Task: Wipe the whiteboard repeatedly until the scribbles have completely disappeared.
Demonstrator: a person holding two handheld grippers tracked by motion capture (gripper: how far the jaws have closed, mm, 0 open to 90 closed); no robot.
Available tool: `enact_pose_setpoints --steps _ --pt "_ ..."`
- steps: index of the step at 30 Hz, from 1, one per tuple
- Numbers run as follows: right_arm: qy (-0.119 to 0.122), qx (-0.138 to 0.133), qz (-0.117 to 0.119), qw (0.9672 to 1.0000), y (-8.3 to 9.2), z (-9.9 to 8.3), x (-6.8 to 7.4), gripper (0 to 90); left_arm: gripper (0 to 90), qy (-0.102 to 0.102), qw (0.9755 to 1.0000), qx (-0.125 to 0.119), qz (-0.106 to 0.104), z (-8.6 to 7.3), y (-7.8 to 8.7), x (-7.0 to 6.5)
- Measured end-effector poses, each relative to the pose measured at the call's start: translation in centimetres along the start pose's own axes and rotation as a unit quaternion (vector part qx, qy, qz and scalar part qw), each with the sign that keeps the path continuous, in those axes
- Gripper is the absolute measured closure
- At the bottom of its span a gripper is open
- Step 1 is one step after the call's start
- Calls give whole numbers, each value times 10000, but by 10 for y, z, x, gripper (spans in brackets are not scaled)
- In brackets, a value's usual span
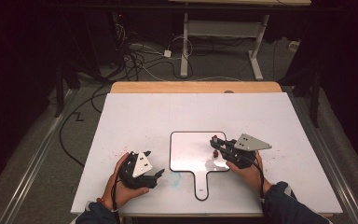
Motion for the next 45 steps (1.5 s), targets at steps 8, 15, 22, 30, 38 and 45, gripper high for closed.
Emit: enact_pose_setpoints --steps 8,15,22,30,38,45 --pt "104 -7 341 9994 5 5 18 814 214 -7 10000 28 5 -1 0 0" --pt "-131 222 -340 9991 3 -10 -28 815 214 -8 10000 36 2 -1 -1 0" --pt "-280 398 -764 9959 3 -17 -50 814 214 0 10000 30 -4 -1 0 0" --pt "-330 402 -962 9940 2 -20 -62 814 214 0 10000 47 -5 -2 -1 0" --pt "-377 342 -660 9965 -3 -16 -52 815 214 22 10000 74 -10 -3 -1 0" --pt "-501 297 -417 9974 7 -15 -40 815 214 23 10000 64 -6 -2 1 0"
Point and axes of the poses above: each handheld gripper's, and its own axes: y roughly backward along the jaws, z roughly out of its top, x roughly to its left, the point moved 10 cm from there along -y, roughly forward along the jaws, and after that the axes turned 15 degrees about y, right-handed, at the moved point
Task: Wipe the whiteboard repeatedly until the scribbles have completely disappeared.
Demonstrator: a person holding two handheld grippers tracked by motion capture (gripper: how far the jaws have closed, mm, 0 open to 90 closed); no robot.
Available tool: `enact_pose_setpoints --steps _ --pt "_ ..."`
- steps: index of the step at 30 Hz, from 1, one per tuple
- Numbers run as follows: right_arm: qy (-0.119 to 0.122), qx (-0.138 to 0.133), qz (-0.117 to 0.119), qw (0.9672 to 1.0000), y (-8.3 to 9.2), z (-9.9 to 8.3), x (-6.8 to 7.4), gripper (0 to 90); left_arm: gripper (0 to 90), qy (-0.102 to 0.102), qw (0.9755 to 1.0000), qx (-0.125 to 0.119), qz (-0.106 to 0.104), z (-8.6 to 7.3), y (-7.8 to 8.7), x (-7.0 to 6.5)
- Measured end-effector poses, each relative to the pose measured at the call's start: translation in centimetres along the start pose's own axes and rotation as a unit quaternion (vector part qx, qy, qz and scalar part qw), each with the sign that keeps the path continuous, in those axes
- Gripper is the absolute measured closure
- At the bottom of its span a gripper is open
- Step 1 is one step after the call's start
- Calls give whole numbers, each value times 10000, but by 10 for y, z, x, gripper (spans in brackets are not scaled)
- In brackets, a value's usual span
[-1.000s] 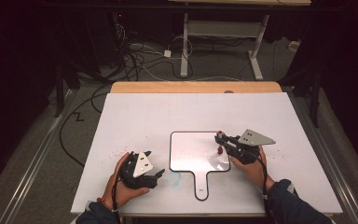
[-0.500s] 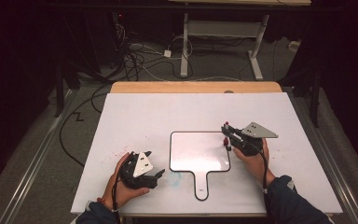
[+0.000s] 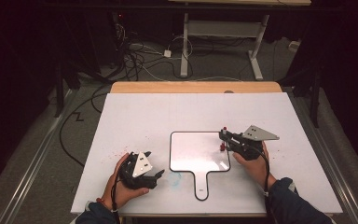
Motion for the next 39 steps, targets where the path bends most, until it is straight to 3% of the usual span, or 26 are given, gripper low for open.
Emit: enact_pose_setpoints --steps 6,13,18,22,24,29,33,39 --pt "35 -9 218 9998 10 2 13 814 214 -10 10000 -29 -10 1 0 -1" --pt "-141 -218 74 9996 39 22 6 813 214 -5 10000 -64 -13 3 2 0" --pt "-348 113 39 9993 56 18 7 813 214 13 10000 -56 -12 3 1 0" --pt "-639 445 137 9969 60 5 10 812 214 -9 10000 -21 -25 2 -1 0" --pt "-740 599 200 9953 59 -3 12 812 214 -30 10000 3 -25 1 -1 -1" --pt "-1096 1057 397 9875 51 -21 12 811 214 -35 10000 19 -27 1 -2 -1" --pt "-1382 1035 378 9843 50 -24 4 809 214 -42 10000 47 -21 0 -3 -1" --pt "-1420 1139 191 9831 47 -24 -7 811 214 18 10000 26 -2 2 -3 3"
Point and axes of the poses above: each handheld gripper's, and its own axes: y roughly backward along the jaws, z roughly out of its top, x roughly to its left, the point moved 10 cm from there along -y, roughly forward along the jaws, and after that the axes turned 15 degrees about y, right-handed, at the moved point
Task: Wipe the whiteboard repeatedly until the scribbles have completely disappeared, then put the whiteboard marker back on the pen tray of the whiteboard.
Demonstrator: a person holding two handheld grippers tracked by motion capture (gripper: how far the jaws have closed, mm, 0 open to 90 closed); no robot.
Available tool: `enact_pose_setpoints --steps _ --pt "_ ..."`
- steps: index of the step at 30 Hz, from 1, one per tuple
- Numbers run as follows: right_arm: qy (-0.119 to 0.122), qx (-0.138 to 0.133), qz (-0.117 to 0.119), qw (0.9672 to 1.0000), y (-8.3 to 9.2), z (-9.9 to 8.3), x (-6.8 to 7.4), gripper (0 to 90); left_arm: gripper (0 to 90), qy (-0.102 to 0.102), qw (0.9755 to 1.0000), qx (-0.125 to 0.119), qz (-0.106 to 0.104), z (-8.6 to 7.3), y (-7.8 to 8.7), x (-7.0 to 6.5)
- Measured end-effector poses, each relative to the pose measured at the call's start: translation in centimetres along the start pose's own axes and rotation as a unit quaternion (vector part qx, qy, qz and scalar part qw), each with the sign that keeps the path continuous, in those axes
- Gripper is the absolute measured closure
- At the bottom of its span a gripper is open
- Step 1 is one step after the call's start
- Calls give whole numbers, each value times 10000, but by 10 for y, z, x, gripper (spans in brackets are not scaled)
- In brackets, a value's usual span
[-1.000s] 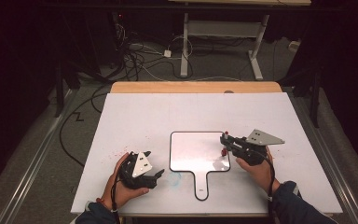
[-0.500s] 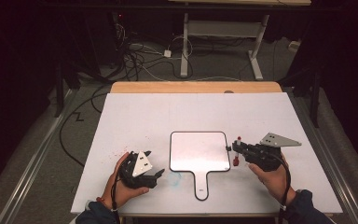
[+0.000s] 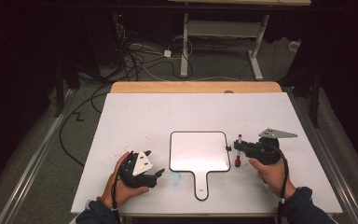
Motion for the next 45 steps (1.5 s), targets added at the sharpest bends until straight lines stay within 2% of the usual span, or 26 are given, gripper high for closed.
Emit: enact_pose_setpoints --steps 1,5,12,16,17,22,27,30,32,39,45 --pt "-26 50 -63 10000 -2 0 -3 810 214 15 10000 2 9 0 0 1" --pt "-234 110 -50 9997 -17 -1 -12 798 214 40 10000 39 30 -2 0 3" --pt "-463 432 61 9980 -43 -14 -9 794 214 21 10000 69 52 -4 1 3" --pt "-323 561 82 9979 -50 -17 -3 796 214 55 9999 56 80 -4 3 5" --pt "-269 584 -29 9979 -52 -17 -4 794 214 64 9999 48 87 -4 4 5" --pt "-16 661 -270 9974 -55 -19 -7 781 214 61 9999 57 99 -5 5 6" --pt "354 791 -520 9949 -57 -21 -11 729 214 57 9999 73 99 -6 5 6" --pt "370 811 -624 9941 -56 -21 -15 718 214 59 9999 76 99 -6 6 6" --pt "333 774 -636 9944 -55 -21 -16 693 214 39 9999 72 101 -5 6 5" --pt "434 799 -637 9938 -52 -21 -18 670 214 40 9999 52 88 -5 6 4" --pt "640 616 -599 9942 -48 -14 -16 626 214 39 9999 47 116 -5 7 5"
Point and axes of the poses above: each handheld gripper's, and its own axes: y roughly backward along the jaws, z roughly out of its top, x roughly to its left, the point moved 10 cm from there along -y, roughly forward along the jaws, and after that the axes turned 15 degrees about y, right-handed, at the moved point
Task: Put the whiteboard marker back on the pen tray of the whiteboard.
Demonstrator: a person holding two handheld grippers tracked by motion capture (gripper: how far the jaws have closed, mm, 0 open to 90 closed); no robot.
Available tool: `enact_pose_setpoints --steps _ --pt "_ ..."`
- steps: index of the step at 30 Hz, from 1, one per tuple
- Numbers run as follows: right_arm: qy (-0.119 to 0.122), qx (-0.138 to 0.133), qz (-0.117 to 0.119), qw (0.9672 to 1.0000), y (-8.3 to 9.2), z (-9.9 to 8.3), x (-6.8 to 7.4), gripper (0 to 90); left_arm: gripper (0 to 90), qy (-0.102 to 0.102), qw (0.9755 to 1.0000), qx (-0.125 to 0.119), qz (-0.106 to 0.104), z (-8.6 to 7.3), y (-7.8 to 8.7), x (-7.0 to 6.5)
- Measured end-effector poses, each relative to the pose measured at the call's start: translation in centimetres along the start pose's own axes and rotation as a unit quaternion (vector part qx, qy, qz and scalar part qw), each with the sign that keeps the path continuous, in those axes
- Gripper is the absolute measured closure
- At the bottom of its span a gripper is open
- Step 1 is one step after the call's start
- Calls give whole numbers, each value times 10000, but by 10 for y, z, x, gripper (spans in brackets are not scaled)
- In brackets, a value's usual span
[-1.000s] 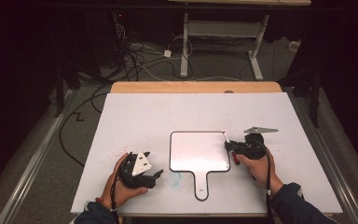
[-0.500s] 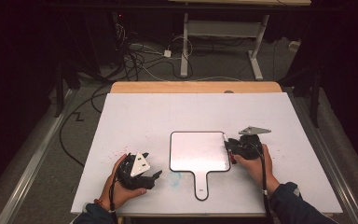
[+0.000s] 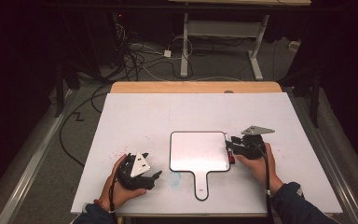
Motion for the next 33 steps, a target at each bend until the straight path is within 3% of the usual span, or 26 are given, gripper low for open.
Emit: enact_pose_setpoints --steps 11,18,21,25,33 --pt "548 -598 -106 9966 30 20 -5 509 214 22 10000 -40 28 2 -1 1" --pt "1004 -922 -188 9905 60 21 -11 361 214 19 10000 -56 26 3 -2 0" --pt "1187 -915 -483 9875 72 19 -15 321 214 -5 10000 -53 20 4 -4 0" --pt "1204 -1060 -502 9858 84 15 -15 281 214 -6 10000 -78 0 5 -5 -1" --pt "1161 -1090 -622 9853 98 2 -19 255 210 37 9999 -149 51 8 -4 2"
Point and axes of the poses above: each handheld gripper's, and its own axes: y roughly backward along the jaws, z roughly out of its top, x roughly to its left, the point moved 10 cm from there along -y, roughly forward along the jaws, and after that the axes turned 15 degrees about y, right-handed, at the moved point
